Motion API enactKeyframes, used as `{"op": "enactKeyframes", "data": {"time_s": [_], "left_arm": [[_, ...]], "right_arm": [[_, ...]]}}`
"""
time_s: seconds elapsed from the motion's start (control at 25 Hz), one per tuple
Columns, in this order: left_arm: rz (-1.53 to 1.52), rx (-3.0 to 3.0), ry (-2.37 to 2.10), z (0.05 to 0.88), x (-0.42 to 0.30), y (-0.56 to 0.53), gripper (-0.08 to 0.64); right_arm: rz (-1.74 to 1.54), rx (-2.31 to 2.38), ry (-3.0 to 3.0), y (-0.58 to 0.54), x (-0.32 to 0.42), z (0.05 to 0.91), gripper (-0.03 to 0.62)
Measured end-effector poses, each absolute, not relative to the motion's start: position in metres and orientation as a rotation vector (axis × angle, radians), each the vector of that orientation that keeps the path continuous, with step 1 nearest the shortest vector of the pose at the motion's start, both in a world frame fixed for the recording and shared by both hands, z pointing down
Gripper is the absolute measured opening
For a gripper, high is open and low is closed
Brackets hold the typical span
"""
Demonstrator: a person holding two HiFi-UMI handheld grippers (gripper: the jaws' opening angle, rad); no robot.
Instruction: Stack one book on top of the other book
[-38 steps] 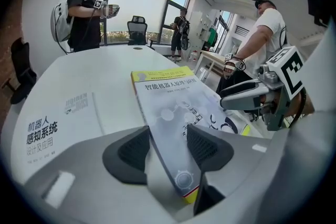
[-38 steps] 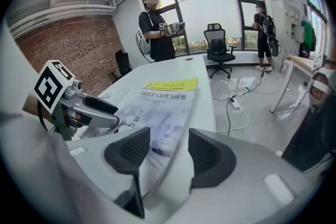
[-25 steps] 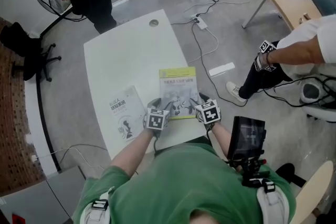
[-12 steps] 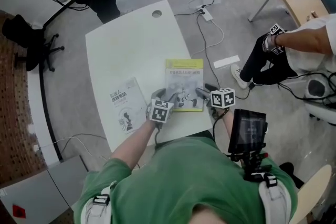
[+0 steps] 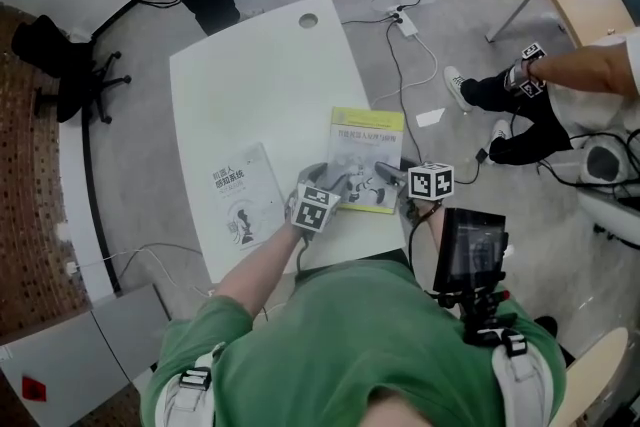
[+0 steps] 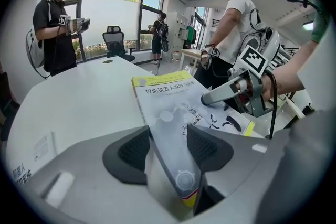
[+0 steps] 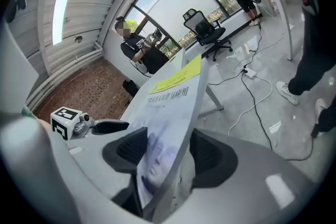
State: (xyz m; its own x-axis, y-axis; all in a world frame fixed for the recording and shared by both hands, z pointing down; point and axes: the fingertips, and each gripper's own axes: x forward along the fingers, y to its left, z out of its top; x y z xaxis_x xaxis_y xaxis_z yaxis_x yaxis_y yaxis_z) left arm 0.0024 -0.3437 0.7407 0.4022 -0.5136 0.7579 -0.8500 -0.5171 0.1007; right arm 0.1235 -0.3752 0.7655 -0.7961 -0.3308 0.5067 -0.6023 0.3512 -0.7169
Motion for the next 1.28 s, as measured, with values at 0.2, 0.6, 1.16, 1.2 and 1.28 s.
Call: {"op": "enactKeyframes", "data": {"time_s": [0.2,0.6,1.16,1.2,1.28], "left_arm": [[0.913,2.185,-1.161,0.743,0.003,-0.344,0.236],[0.866,2.185,-1.156,0.748,0.002,-0.347,0.236],[0.796,2.193,-1.158,0.748,0.004,-0.344,0.23],[0.789,2.196,-1.161,0.747,0.004,-0.343,0.227],[0.775,2.2,-1.169,0.746,0.003,-0.343,0.221]], "right_arm": [[1.266,0.842,-2.35,-0.376,0.125,0.761,0.234],[1.056,0.882,-2.403,-0.38,0.123,0.74,0.133],[1.143,0.915,-2.505,-0.39,0.112,0.7,0.072],[1.149,0.909,-2.514,-0.39,0.11,0.696,0.071],[1.156,0.894,-2.531,-0.392,0.107,0.691,0.069]]}}
